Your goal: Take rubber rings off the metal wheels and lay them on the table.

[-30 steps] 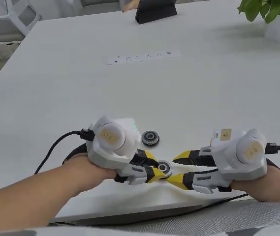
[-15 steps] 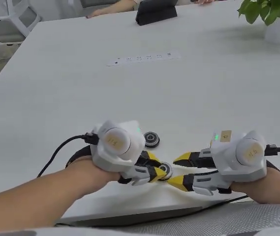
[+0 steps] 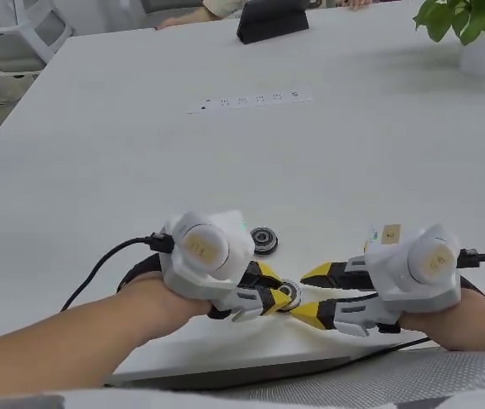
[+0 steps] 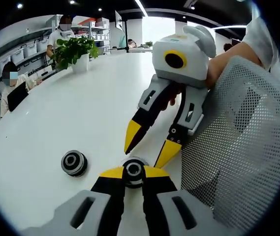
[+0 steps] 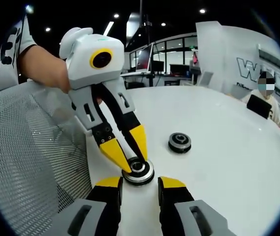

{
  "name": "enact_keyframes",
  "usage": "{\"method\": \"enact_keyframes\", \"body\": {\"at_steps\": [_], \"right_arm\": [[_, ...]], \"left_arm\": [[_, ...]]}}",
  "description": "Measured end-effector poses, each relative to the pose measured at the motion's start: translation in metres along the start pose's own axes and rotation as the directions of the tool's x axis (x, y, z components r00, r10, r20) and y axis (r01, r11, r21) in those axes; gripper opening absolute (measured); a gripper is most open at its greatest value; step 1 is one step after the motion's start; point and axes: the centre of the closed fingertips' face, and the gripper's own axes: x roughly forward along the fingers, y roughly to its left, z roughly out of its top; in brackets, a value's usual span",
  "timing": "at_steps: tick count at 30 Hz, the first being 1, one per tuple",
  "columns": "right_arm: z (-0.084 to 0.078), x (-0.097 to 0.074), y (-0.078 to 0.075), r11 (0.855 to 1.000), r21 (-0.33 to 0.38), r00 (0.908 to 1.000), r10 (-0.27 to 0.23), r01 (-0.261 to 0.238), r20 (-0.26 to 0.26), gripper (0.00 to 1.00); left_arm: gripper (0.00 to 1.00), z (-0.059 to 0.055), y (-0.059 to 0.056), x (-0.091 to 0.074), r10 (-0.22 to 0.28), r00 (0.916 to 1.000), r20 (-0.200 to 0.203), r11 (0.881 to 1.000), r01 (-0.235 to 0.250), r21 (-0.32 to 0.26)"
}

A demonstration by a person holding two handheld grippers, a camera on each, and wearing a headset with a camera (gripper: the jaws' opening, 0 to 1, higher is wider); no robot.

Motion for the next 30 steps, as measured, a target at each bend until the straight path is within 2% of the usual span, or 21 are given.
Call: {"method": "enact_keyframes", "body": {"at_steps": [16, 23, 30], "right_arm": [[0.005, 0.011, 0.002, 1.000, -0.012, 0.9998, 0.019, -0.019, -0.008, 0.27], [0.003, 0.011, 0.002, 0.999, 0.043, 0.9998, 0.021, -0.021, 0.005, 0.26], [0.002, 0.010, 0.003, 0.998, 0.060, 0.9997, 0.023, -0.024, 0.006, 0.26]], "left_arm": [[0.07, 0.000, 0.000, 0.000, 0.010, 0.9998, 0.017, 1.000, -0.010, -0.009], [0.07, 0.000, -0.001, 0.000, 0.012, 0.9998, 0.017, 1.000, -0.012, -0.010], [0.07, 0.000, -0.001, -0.001, 0.013, 0.9996, 0.026, 1.000, -0.013, -0.014]]}}
